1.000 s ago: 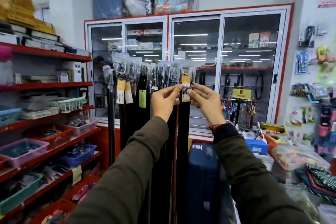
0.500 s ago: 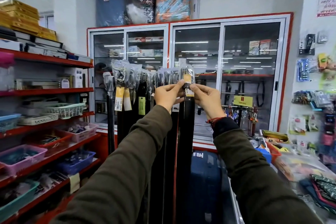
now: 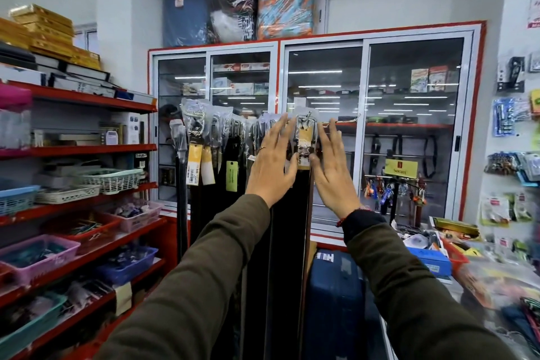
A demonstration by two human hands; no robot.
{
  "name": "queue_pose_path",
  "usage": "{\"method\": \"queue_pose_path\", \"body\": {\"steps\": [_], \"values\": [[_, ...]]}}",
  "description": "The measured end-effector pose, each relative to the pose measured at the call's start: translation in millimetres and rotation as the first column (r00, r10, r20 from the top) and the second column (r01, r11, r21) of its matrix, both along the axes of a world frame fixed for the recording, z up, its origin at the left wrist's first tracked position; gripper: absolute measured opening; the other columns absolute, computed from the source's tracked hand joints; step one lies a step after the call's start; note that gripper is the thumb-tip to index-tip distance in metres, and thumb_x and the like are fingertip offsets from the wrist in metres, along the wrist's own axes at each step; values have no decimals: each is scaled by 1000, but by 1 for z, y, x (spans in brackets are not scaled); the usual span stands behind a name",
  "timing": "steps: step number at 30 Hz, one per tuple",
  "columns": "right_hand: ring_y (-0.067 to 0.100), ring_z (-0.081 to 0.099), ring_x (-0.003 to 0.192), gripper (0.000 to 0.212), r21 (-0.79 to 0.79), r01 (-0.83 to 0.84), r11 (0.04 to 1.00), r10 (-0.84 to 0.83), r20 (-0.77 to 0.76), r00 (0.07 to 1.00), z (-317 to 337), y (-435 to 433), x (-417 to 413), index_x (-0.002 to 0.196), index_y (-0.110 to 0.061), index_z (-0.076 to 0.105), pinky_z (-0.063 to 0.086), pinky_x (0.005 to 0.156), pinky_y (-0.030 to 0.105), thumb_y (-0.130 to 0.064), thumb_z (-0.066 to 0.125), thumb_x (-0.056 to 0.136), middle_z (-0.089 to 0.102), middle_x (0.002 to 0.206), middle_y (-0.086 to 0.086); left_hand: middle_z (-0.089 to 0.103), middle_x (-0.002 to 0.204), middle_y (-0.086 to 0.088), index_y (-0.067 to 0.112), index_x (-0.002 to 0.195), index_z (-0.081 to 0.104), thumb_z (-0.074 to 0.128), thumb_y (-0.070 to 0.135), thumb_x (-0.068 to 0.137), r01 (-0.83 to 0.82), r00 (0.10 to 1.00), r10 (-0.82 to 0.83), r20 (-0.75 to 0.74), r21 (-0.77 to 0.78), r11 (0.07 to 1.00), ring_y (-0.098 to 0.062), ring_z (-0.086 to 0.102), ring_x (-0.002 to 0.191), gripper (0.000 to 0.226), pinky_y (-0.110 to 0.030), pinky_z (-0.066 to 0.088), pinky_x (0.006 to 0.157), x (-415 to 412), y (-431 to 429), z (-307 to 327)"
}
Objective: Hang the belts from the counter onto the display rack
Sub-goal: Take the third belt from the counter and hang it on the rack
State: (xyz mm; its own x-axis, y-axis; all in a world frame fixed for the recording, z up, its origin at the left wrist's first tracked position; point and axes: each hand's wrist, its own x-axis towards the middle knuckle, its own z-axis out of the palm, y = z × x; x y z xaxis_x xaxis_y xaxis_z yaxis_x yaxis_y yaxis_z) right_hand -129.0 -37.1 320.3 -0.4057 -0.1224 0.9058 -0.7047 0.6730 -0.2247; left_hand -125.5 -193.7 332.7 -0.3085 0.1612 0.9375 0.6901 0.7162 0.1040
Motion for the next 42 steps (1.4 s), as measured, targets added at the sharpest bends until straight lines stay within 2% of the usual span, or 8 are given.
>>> {"method": "queue_pose_path", "body": {"steps": [3, 9, 18, 23, 29, 35, 39, 42], "values": [[16, -14, 155, 64, 103, 54, 993, -52, -19, 998, 2, 3, -11, 158, -28, 0, 7, 128, 47, -39, 33, 105, -8, 168, -10, 4, 170, -4, 15, 160, 8, 45, 24, 99, -164, 984, 147, -98, -208, 964, -22, 2, 157, 72, -45, 18, 127, -14, -7, 0], [19, -10, 156, 66, 275, 145, 950, -150, -2, 989, 11, 4, -47, 157, -33, -6, 13, 125, 56, -51, 27, 103, -7, 168, -13, -6, 170, 2, 19, 160, 0, 38, 39, 101, -341, 937, 346, -44, -316, 885, -22, -5, 157, 73, -52, 9, 127, -42, -12, -2], [18, -9, 156, 64, 234, 152, 960, -146, -43, 988, 1, -6, -53, 158, -30, -3, 14, 124, 56, -44, 31, 105, -6, 168, -12, -6, 170, 3, 19, 160, 1, 33, 43, 103, -337, 938, 345, -35, -329, 882, -18, -5, 157, 70, -53, 5, 127, -49, -20, -4], [27, -1, 157, 60, 71, 206, 976, -186, -222, 957, -14, -32, -33, 158, -16, 16, 5, 125, 55, -25, 40, 104, 7, 169, 6, 10, 169, -3, 15, 159, 14, 35, 37, 104, -382, 924, 353, -148, -285, 879, -22, 5, 157, 64, -51, 9, 127, -32, -37, -6], [31, 4, 156, 62, 103, 113, 988, -77, -301, 951, -10, -84, -22, 157, -12, 21, 6, 125, 57, -29, 45, 102, 11, 167, 11, 11, 169, -9, 10, 159, 14, 35, 33, 104, -493, 856, 443, -268, -164, 854, -27, 7, 157, 63, -50, 3, 127, -5, -100, -6], [28, 2, 156, 64, 202, 55, 978, 3, -277, 961, 7, -161, -18, 157, -11, 16, 8, 124, 57, -35, 40, 103, 10, 168, 8, 3, 170, -7, 9, 159, 8, 35, 20, 103, -405, 902, 415, -115, 103, 909, -22, -4, 157, 63, -50, -6, 127, 8, -172, -13], [25, -2, 157, 62, 264, 85, 961, -17, -253, 967, 10, -201, -26, 159, -16, 11, 4, 125, 55, -37, 32, 104, 7, 169, 4, 1, 170, -2, 15, 160, 4, 34, 26, 107, -376, 927, 375, -21, -6, 927, -18, -7, 157, 62, -51, 1, 127, -5, -200, -18], [26, 0, 157, 61, 278, 176, 944, -109, -239, 965, 9, -209, -43, 159, -20, 11, 9, 124, 57, -36, 32, 104, 7, 169, 0, 2, 170, -1, 16, 160, 4, 34, 28, 107, -328, 943, 331, 16, -110, 938, -19, -5, 157, 62, -46, 4, 128, -19, -206, -17]]}}
